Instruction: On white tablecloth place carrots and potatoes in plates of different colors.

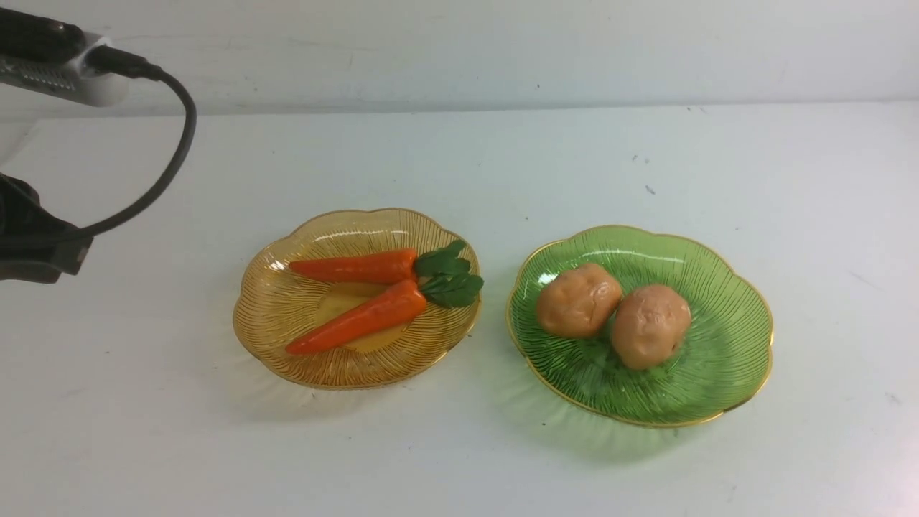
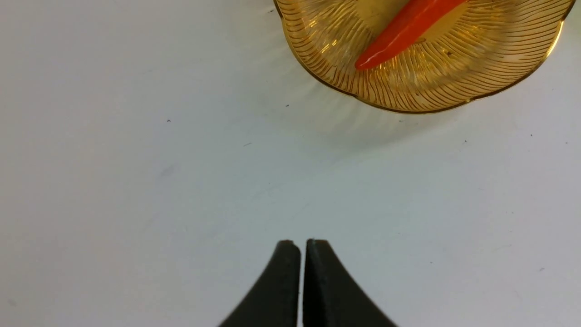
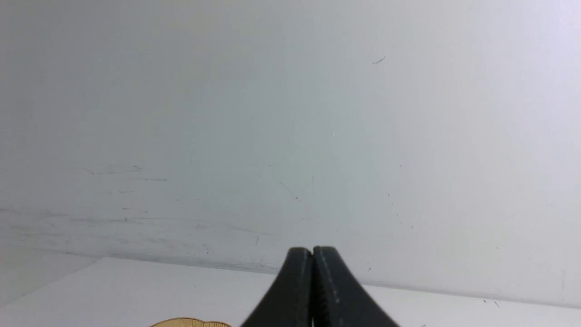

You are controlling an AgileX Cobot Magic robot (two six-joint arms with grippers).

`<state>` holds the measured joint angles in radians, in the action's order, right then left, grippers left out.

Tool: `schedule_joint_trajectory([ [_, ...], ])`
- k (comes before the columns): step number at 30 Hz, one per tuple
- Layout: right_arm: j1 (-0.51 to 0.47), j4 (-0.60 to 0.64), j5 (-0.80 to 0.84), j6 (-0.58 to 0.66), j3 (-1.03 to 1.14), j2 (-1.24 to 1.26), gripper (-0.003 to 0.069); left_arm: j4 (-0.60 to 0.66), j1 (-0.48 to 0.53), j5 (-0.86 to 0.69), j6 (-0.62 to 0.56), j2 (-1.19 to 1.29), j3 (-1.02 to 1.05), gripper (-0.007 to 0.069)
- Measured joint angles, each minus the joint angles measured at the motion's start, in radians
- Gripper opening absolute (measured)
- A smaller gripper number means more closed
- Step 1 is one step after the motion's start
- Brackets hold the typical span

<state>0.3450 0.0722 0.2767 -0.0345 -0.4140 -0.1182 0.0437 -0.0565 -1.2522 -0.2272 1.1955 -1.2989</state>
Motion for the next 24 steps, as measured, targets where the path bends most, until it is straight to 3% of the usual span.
schedule_joint_trajectory([
  [8, -0.011, -0.004, 0.002, 0.000, 0.068, 0.006, -0.0015, -0.002, 0.000, 0.000, 0.000, 0.000, 0.000, 0.0000],
  [24, -0.224, -0.072, 0.099, 0.000, 0.379, 0.128, -0.0015, -0.005, 0.000, 0.000, 0.000, -0.008, 0.000, 0.0000],
])
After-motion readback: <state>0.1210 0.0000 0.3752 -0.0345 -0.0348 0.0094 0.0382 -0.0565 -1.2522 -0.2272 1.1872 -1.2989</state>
